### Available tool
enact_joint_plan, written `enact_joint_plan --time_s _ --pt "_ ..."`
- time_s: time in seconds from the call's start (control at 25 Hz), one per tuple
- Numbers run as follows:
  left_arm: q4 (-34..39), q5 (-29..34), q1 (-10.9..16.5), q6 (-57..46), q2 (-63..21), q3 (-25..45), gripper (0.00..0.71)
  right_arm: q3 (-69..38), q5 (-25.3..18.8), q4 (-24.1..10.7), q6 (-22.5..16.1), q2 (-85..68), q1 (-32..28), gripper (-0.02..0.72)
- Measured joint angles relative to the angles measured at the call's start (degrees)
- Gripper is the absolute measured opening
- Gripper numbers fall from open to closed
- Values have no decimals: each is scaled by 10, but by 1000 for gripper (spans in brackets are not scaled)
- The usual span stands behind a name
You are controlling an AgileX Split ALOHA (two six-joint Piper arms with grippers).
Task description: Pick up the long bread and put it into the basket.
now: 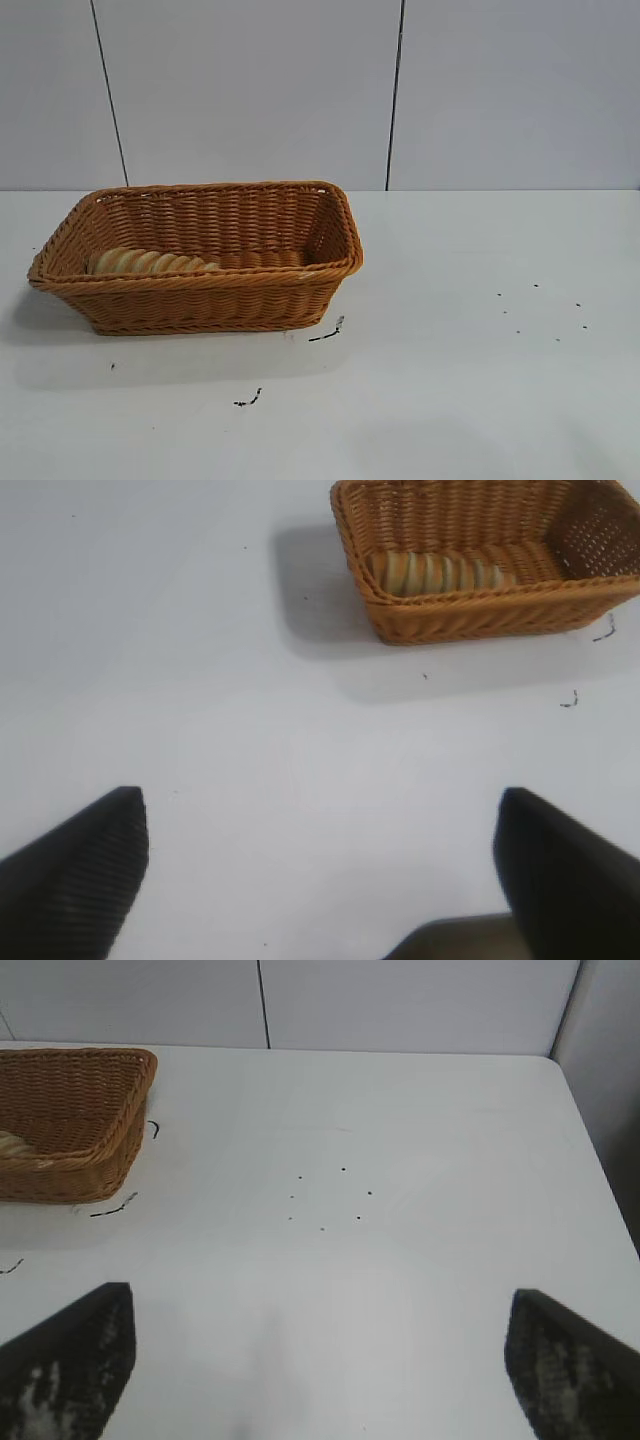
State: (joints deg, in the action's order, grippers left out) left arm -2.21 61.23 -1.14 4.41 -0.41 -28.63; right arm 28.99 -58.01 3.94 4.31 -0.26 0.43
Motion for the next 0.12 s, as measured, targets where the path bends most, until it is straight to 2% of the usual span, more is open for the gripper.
enact_joint_plan --time_s 0.12 --pt "0 0 0 0 0 0 692 0 0 0 0 0 0 689"
